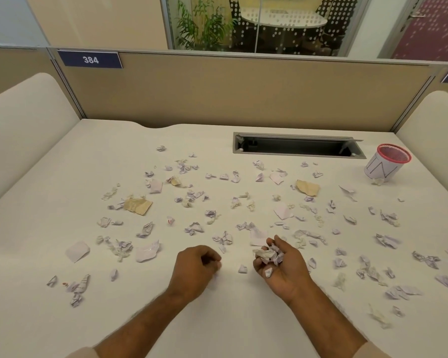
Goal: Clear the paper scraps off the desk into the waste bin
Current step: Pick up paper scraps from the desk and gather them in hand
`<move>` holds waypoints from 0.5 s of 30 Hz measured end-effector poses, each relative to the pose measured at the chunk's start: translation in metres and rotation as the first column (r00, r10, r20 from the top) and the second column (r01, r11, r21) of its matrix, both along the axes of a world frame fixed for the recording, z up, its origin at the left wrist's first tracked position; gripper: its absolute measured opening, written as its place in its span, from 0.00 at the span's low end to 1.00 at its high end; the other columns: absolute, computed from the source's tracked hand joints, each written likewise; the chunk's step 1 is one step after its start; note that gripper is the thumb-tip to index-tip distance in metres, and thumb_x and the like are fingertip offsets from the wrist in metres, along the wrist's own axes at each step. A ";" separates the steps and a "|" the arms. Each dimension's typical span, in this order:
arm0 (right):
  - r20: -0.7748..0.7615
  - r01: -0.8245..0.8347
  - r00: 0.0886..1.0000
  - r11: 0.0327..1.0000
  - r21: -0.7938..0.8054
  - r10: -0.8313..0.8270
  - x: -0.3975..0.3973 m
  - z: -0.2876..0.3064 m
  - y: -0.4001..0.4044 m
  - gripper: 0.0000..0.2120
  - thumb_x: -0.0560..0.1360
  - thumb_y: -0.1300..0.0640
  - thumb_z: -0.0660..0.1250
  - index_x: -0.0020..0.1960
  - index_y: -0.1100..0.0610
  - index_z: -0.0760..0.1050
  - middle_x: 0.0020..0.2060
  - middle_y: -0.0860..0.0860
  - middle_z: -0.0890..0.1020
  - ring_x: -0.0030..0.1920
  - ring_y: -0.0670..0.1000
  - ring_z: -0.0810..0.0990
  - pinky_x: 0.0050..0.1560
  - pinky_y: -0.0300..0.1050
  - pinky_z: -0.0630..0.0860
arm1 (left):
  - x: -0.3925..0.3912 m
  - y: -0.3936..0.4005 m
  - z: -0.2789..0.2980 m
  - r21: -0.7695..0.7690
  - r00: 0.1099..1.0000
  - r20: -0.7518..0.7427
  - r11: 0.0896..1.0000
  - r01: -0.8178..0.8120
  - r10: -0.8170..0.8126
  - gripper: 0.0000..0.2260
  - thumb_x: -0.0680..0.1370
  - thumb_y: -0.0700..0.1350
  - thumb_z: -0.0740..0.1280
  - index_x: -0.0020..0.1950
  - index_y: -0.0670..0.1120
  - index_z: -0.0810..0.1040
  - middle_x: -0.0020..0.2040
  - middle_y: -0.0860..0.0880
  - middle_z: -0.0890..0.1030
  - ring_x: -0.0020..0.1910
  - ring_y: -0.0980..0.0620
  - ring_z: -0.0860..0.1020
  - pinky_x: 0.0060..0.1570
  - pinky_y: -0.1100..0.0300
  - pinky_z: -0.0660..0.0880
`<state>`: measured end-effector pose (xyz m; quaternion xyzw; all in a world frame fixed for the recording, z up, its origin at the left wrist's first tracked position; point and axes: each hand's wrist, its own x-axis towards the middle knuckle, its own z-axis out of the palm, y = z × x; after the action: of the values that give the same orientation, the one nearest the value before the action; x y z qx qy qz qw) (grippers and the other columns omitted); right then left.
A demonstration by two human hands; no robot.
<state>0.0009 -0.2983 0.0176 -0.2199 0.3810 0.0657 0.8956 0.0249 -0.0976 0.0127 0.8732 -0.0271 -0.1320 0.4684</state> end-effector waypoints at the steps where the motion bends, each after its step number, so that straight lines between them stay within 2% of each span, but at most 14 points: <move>1: 0.004 -0.008 1.000 1.000 -0.007 0.008 0.001 0.000 0.002 0.12 0.79 0.53 0.61 0.41 0.60 0.73 0.34 0.57 0.74 0.33 0.53 0.71 0.27 0.40 0.73 | -0.002 -0.007 0.005 -0.056 1.000 0.003 0.998 0.001 -0.001 0.07 0.72 0.38 0.74 0.39 0.50 0.82 0.33 0.52 0.84 0.31 0.57 0.81 0.40 0.60 0.81; 3: 0.020 -0.030 0.999 0.999 -0.015 0.030 0.001 0.001 0.007 0.11 0.78 0.54 0.62 0.42 0.61 0.73 0.38 0.58 0.74 0.35 0.55 0.73 0.31 0.43 0.74 | -0.006 -0.025 0.015 -0.158 1.000 0.013 0.987 0.017 -0.015 0.07 0.71 0.39 0.75 0.39 0.51 0.83 0.34 0.54 0.84 0.34 0.56 0.82 0.41 0.58 0.81; 5: 0.070 -0.068 0.995 0.997 0.027 0.066 0.000 0.002 0.013 0.11 0.77 0.53 0.64 0.44 0.62 0.74 0.40 0.59 0.76 0.39 0.57 0.76 0.40 0.48 0.74 | -0.010 -0.042 0.021 -0.238 0.999 0.011 0.971 0.039 -0.038 0.06 0.71 0.39 0.75 0.40 0.50 0.83 0.36 0.54 0.84 0.36 0.57 0.82 0.41 0.60 0.81; 8: 0.127 -0.140 0.983 0.989 0.051 0.133 -0.004 0.004 0.018 0.14 0.76 0.50 0.66 0.46 0.62 0.75 0.45 0.63 0.82 0.48 0.62 0.81 0.54 0.53 0.76 | -0.014 -0.057 0.024 -0.258 0.998 -0.001 0.964 0.059 -0.062 0.05 0.72 0.39 0.75 0.43 0.48 0.84 0.38 0.53 0.85 0.38 0.55 0.82 0.42 0.61 0.81; 9: 0.132 -0.154 0.980 0.987 0.040 0.147 -0.004 0.004 0.018 0.14 0.76 0.50 0.66 0.46 0.62 0.75 0.45 0.64 0.83 0.49 0.63 0.82 0.54 0.53 0.78 | -0.014 -0.059 0.023 -0.255 0.998 -0.009 0.965 0.062 -0.067 0.05 0.72 0.39 0.75 0.43 0.48 0.84 0.38 0.53 0.85 0.38 0.55 0.82 0.43 0.61 0.81; 11: 0.119 -0.162 0.980 0.987 0.012 0.160 -0.006 0.005 0.016 0.13 0.76 0.51 0.65 0.46 0.62 0.74 0.42 0.63 0.84 0.44 0.62 0.84 0.44 0.51 0.82 | -0.014 -0.059 0.022 -0.252 0.997 -0.028 0.965 0.068 -0.077 0.06 0.72 0.38 0.75 0.44 0.49 0.84 0.39 0.53 0.85 0.38 0.55 0.82 0.43 0.62 0.81; 13: 0.075 -0.155 0.985 0.988 0.002 0.155 -0.007 0.006 0.013 0.11 0.77 0.53 0.65 0.45 0.62 0.74 0.36 0.61 0.83 0.35 0.58 0.84 0.32 0.45 0.81 | -0.013 -0.059 0.021 -0.252 0.997 -0.029 0.966 0.065 -0.074 0.07 0.71 0.38 0.75 0.45 0.49 0.84 0.40 0.53 0.85 0.37 0.55 0.82 0.41 0.65 0.79; 15: 0.057 -0.147 0.988 0.989 -0.002 0.147 -0.009 0.006 0.012 0.07 0.73 0.58 0.68 0.43 0.62 0.74 0.30 0.58 0.80 0.27 0.53 0.80 0.26 0.40 0.77 | -0.012 -0.058 0.019 -0.270 0.999 -0.019 0.962 0.029 -0.035 0.07 0.71 0.39 0.76 0.43 0.50 0.83 0.38 0.54 0.84 0.35 0.57 0.81 0.38 0.67 0.78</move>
<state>-0.0082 -0.2865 0.0239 -0.2480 0.3379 0.1255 0.8992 0.0130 -0.1556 0.0319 0.7990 -0.0534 -0.1447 0.5812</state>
